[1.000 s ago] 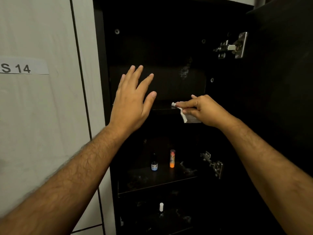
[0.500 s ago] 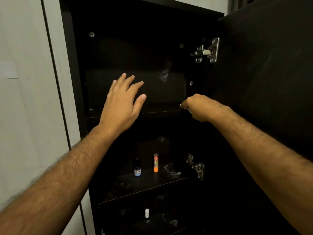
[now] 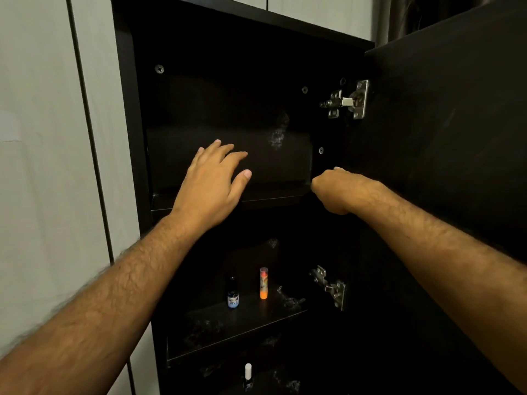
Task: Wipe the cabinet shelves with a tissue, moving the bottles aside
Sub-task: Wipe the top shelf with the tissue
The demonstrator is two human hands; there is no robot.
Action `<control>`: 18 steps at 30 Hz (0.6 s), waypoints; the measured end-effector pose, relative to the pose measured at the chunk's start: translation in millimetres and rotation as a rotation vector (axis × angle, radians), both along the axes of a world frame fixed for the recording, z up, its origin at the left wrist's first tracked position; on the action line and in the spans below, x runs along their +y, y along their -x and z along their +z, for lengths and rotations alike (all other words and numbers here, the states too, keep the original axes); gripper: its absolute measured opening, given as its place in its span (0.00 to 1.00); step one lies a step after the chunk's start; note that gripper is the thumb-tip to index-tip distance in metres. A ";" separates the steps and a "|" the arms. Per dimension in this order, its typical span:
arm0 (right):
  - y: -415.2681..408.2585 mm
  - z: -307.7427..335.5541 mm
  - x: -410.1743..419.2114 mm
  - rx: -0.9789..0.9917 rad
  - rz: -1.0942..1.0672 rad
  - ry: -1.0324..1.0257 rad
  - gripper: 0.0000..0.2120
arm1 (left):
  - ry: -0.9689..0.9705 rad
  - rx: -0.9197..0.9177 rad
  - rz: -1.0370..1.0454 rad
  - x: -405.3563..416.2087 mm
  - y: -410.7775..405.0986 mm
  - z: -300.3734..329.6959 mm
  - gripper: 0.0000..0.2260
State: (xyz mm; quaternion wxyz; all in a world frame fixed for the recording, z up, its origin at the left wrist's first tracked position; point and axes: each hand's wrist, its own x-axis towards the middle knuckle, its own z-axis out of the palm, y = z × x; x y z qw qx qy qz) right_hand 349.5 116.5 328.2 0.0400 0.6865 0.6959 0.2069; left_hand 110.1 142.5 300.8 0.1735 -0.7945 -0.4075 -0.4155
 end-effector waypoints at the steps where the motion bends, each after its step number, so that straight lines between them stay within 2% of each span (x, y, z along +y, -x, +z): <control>1: 1.7 2.0 0.7 -0.005 -0.015 0.007 0.12 | 0.005 0.002 -0.006 0.2 1.3 0.2 0.21; 6: 3.9 -0.3 9.3 -0.056 -0.061 0.112 0.21 | 0.036 0.019 -0.052 1.1 2.4 4.2 0.22; 10: 8.7 7.0 -1.6 -0.146 -0.054 0.120 0.16 | 0.038 0.031 -0.104 2.4 4.2 8.0 0.21; 12: 10.3 20.9 -6.9 -0.257 -0.044 0.046 0.13 | 0.039 0.015 -0.128 2.7 4.6 9.0 0.21; 15: 7.3 51.3 -0.6 -0.464 0.026 -0.229 0.11 | 0.044 -0.013 -0.171 3.3 2.8 9.1 0.21; 17: -1.1 66.3 11.3 -0.497 0.084 -0.394 0.12 | 0.040 -0.033 -0.192 4.0 -0.7 9.0 0.21; 18: -4.8 68.9 16.4 -0.507 0.075 -0.396 0.15 | 0.037 -0.046 -0.200 4.5 -2.3 9.1 0.21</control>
